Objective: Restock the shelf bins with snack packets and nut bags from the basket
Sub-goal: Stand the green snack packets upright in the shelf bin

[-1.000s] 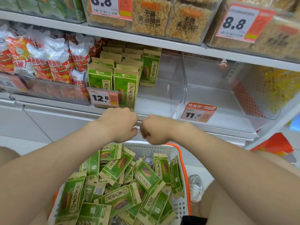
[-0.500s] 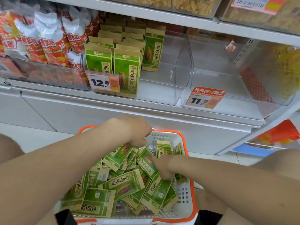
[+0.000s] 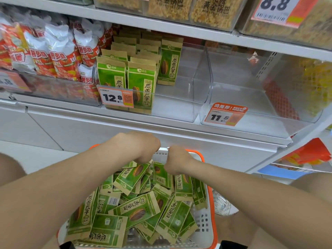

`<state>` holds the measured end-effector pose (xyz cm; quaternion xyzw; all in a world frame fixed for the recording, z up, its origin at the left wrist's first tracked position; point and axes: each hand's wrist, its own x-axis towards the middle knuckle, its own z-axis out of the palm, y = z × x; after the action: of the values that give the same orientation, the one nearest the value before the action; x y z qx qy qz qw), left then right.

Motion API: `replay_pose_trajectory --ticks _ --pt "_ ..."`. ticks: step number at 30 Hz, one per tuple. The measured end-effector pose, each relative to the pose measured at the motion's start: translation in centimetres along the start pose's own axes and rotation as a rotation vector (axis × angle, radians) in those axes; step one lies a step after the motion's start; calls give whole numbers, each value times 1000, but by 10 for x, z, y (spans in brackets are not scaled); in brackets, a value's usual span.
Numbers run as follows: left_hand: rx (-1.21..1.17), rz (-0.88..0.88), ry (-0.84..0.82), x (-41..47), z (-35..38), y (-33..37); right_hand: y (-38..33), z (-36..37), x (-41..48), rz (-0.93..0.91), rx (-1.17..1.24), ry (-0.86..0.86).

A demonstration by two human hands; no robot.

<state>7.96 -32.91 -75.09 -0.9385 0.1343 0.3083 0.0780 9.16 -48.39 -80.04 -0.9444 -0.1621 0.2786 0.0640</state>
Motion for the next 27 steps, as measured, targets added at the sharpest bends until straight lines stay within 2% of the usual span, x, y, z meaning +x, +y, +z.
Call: replay_pose_trajectory --ticks 5,8,11,15,17,20,27 --pt "-133 -21 58 -6 -10 -8 -14 -49 -7 -200 -102 190" --pt "-230 -23 165 -11 -19 -13 -18 -71 -8 -311 -35 314" --pt "-615 74 311 -17 -30 -21 -14 -88 -14 -349 41 527" --pt "-1198 162 372 -30 -42 -27 -8 -113 -18 -304 483 706" --pt "-1374 155 455 -32 -46 -26 -5 -129 -18 -218 620 670" --pt "-1505 102 590 -31 -51 -24 -3 -138 -22 -204 751 459" --pt "-1717 91 693 -35 -54 -16 -17 -134 -18 -328 627 615"
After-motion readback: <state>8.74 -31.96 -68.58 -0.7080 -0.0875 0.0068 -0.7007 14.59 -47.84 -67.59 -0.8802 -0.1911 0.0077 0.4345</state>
